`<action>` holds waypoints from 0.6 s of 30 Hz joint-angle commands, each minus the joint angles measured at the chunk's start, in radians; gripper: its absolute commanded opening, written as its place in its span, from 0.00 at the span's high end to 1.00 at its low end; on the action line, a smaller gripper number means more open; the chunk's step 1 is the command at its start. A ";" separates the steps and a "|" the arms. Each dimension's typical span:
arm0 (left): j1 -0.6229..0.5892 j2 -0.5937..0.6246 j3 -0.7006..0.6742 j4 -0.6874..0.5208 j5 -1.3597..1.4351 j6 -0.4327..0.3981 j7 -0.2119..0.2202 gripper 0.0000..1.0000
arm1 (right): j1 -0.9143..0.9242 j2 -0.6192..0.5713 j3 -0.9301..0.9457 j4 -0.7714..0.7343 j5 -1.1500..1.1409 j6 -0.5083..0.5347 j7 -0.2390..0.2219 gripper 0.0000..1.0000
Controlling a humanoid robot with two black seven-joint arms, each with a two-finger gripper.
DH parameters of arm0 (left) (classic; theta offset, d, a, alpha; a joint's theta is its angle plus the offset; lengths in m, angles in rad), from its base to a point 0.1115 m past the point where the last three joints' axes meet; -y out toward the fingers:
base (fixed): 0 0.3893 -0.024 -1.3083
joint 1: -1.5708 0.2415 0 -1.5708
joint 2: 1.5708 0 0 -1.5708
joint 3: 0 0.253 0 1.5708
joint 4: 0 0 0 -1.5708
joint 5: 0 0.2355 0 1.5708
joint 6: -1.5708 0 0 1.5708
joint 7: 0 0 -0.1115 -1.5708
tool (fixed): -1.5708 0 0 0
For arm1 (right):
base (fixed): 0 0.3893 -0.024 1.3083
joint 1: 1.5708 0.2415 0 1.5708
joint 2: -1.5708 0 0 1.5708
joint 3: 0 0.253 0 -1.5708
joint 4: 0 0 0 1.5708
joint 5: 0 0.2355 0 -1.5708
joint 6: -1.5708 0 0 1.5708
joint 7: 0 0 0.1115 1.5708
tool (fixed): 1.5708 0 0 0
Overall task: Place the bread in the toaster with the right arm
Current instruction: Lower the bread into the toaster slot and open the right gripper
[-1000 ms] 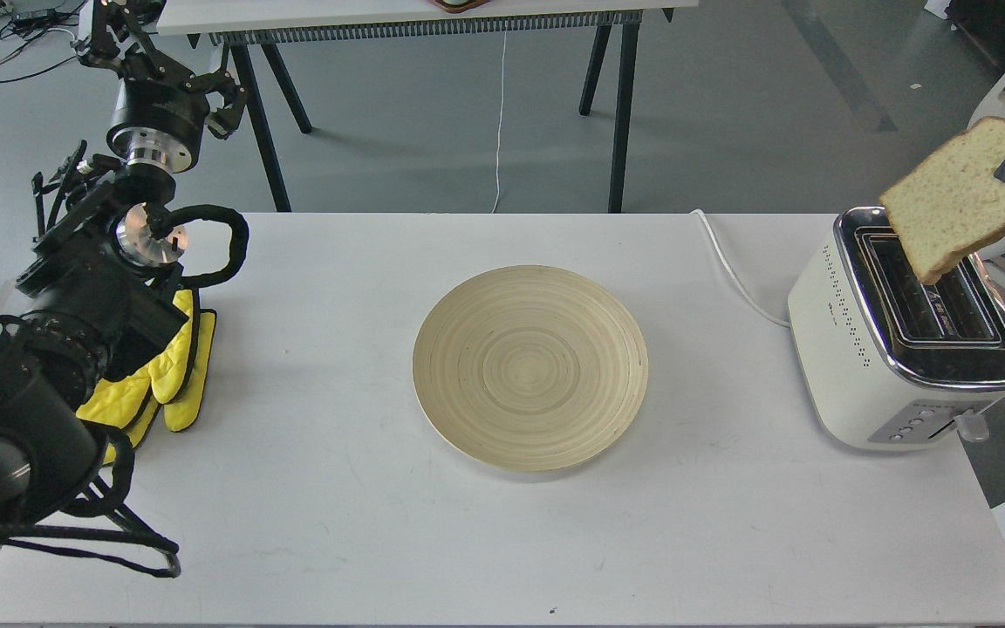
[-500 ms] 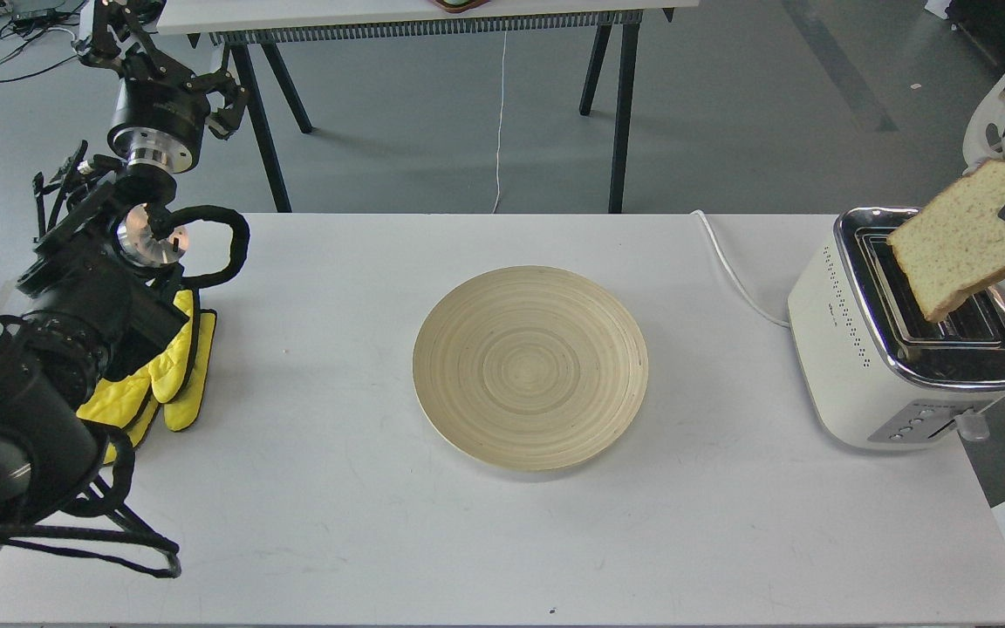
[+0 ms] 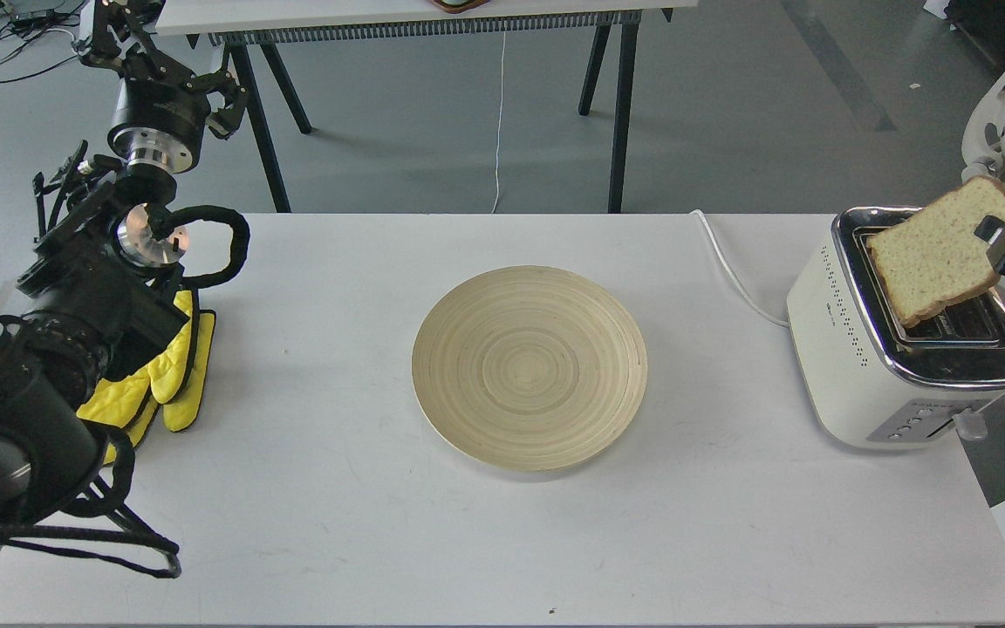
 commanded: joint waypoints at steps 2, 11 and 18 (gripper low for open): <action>0.000 0.000 0.000 0.000 0.000 0.000 0.000 0.00 | -0.004 -0.013 0.000 0.001 0.002 0.000 0.000 0.91; 0.000 0.000 0.000 0.000 0.000 0.000 0.000 0.00 | -0.018 -0.015 0.000 0.001 -0.002 0.000 0.000 0.91; 0.000 0.000 0.000 0.000 0.000 0.000 0.000 0.00 | -0.035 -0.013 -0.001 -0.004 -0.003 0.000 0.003 0.87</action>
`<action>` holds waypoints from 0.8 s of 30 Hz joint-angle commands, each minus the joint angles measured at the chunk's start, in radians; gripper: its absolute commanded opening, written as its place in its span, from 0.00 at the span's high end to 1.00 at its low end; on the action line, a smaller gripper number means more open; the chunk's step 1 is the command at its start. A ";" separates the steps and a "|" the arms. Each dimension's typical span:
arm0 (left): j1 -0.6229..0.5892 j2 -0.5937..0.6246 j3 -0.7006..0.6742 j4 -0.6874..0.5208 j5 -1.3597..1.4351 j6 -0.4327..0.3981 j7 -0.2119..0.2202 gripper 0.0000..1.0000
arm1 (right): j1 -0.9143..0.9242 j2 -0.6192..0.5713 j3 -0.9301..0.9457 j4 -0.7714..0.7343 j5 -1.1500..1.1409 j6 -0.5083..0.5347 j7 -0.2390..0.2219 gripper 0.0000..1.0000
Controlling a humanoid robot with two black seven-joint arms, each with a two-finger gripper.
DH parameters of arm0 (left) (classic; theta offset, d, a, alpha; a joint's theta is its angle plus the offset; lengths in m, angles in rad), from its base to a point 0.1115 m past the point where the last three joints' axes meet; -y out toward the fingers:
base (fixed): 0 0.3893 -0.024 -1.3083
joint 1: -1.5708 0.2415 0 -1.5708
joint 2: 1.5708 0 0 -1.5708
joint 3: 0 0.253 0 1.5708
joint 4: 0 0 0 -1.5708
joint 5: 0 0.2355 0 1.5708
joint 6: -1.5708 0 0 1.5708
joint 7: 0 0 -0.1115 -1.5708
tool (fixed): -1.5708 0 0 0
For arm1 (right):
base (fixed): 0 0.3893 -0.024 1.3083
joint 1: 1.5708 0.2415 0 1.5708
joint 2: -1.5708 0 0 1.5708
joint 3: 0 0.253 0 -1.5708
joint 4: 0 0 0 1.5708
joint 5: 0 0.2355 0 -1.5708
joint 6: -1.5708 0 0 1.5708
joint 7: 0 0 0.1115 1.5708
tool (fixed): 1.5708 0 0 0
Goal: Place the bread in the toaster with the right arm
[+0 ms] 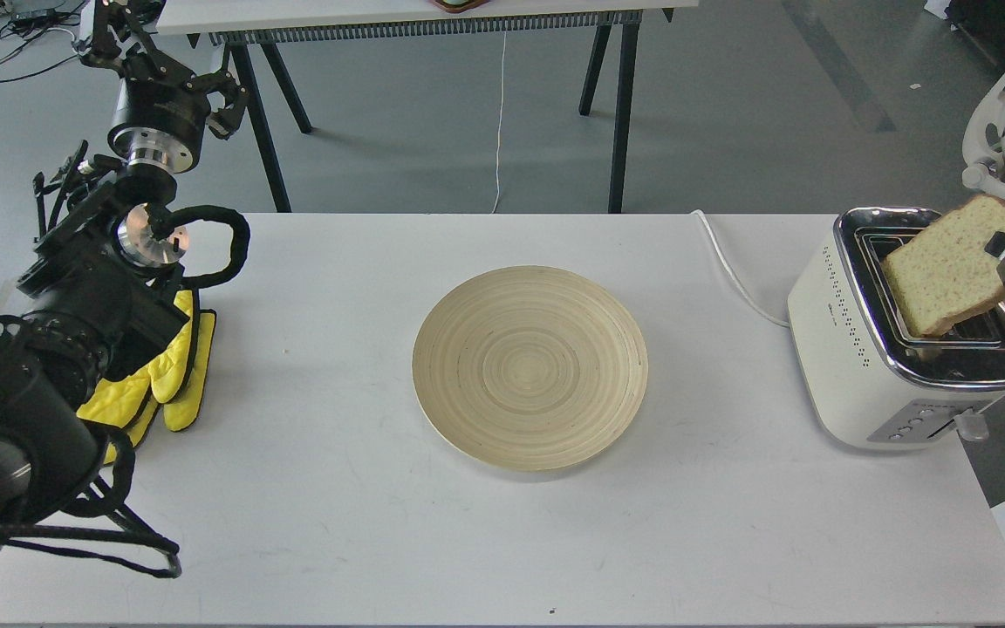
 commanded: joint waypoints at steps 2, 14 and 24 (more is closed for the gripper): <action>0.000 -0.001 0.000 0.000 0.000 0.000 0.000 0.00 | -0.013 0.007 0.000 -0.002 0.001 -0.002 0.004 0.71; 0.000 -0.001 0.000 0.000 0.000 0.000 0.000 0.00 | -0.011 0.050 0.095 0.024 0.145 -0.056 0.014 0.04; 0.000 -0.001 0.000 0.000 0.000 0.000 0.000 0.00 | -0.008 0.250 0.371 0.007 0.613 -0.034 0.013 0.00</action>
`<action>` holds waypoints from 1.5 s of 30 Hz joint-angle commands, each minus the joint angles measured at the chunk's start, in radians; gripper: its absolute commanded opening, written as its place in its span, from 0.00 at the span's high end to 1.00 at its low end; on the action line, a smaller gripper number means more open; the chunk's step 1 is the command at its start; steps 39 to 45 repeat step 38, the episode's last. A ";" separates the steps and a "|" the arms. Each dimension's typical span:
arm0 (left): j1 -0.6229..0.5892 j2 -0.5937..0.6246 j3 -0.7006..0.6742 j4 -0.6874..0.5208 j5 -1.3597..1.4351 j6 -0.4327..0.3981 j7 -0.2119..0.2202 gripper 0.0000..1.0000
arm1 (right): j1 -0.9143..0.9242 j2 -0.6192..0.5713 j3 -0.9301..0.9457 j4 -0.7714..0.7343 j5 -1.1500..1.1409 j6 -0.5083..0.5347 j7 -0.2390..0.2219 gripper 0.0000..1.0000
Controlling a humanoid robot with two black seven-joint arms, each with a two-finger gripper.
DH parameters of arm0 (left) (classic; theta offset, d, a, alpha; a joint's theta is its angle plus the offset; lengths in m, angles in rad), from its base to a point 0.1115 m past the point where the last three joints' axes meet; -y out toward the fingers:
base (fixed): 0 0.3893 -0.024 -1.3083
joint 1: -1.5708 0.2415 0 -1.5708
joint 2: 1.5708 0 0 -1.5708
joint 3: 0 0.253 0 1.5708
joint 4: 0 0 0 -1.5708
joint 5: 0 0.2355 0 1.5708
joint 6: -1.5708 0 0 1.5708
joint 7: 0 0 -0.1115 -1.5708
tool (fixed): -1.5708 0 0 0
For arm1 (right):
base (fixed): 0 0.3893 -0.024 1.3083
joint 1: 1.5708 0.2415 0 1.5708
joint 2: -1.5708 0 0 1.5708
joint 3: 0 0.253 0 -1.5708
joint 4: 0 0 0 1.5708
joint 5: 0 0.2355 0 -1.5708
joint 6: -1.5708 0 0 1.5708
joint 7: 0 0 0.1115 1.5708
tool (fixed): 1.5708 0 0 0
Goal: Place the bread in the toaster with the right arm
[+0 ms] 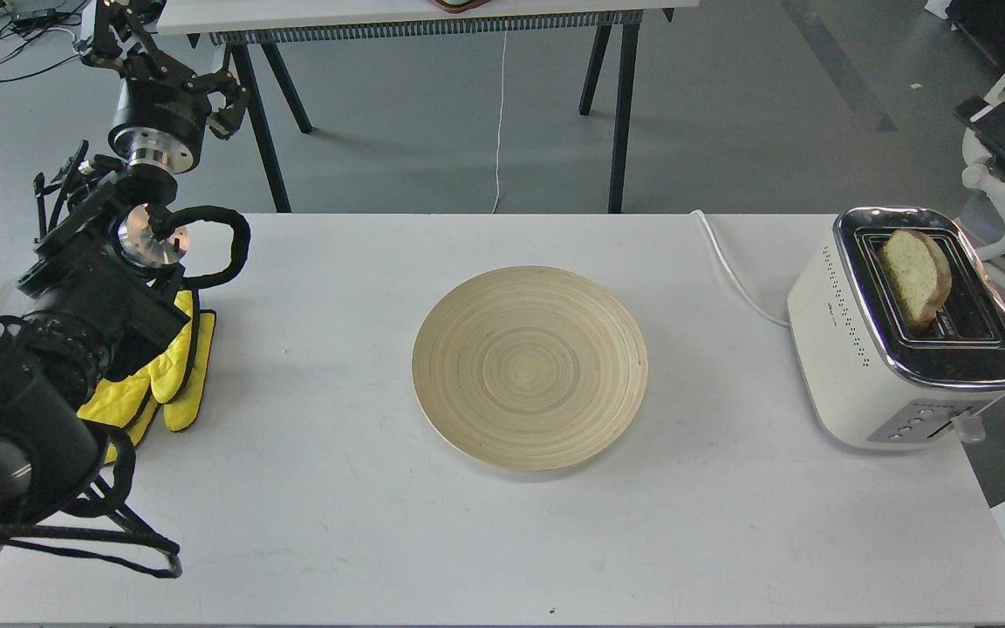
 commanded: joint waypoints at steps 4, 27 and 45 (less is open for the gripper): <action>0.000 0.000 0.000 0.000 0.000 0.000 0.000 0.00 | 0.000 0.161 0.185 -0.060 0.224 0.104 0.036 0.01; 0.000 0.003 0.002 0.000 0.002 0.000 0.003 0.00 | 0.118 0.717 0.621 -0.819 0.537 0.590 -0.071 0.00; 0.000 0.002 0.002 0.000 0.002 0.000 0.001 0.00 | 0.162 0.708 0.611 -0.815 0.536 0.581 -0.060 0.00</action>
